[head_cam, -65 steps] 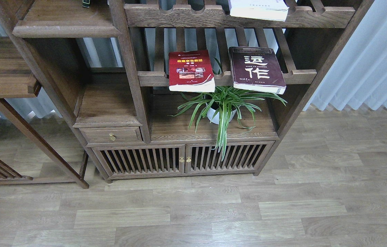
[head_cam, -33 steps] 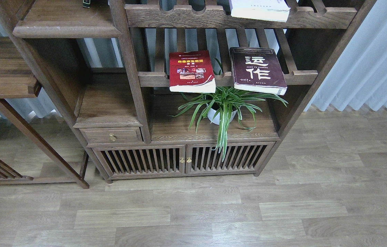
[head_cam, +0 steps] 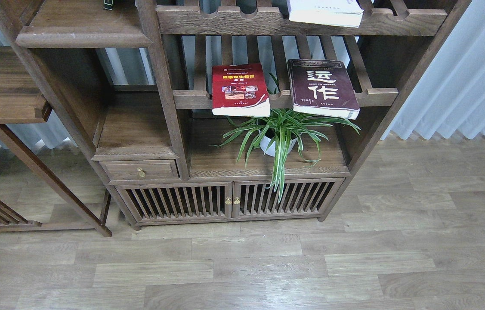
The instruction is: Organize books on shelf
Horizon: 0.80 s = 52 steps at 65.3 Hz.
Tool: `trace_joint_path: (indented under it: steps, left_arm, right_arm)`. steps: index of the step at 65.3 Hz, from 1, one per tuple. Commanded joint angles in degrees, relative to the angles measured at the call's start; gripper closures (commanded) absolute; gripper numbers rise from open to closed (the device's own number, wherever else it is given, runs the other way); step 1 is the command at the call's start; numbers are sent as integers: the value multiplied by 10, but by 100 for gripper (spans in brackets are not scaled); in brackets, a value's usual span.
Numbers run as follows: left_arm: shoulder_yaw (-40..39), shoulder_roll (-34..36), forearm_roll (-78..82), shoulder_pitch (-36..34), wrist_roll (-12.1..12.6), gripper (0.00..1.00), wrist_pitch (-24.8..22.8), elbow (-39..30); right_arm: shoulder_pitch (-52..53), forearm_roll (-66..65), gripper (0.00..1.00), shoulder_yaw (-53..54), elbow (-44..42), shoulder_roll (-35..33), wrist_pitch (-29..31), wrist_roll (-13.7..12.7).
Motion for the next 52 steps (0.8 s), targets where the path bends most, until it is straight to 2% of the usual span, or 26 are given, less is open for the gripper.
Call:
trace_joint_path:
  steps: [1, 52]
  left_arm:
    - [0, 0, 0, 0, 0, 0, 0, 54]
    - [1, 0, 0, 0, -1, 0, 0, 54]
  right_arm:
    - [0, 0, 1, 0, 0, 0, 0, 0]
    - [0, 0, 1, 0, 0, 0, 0, 0]
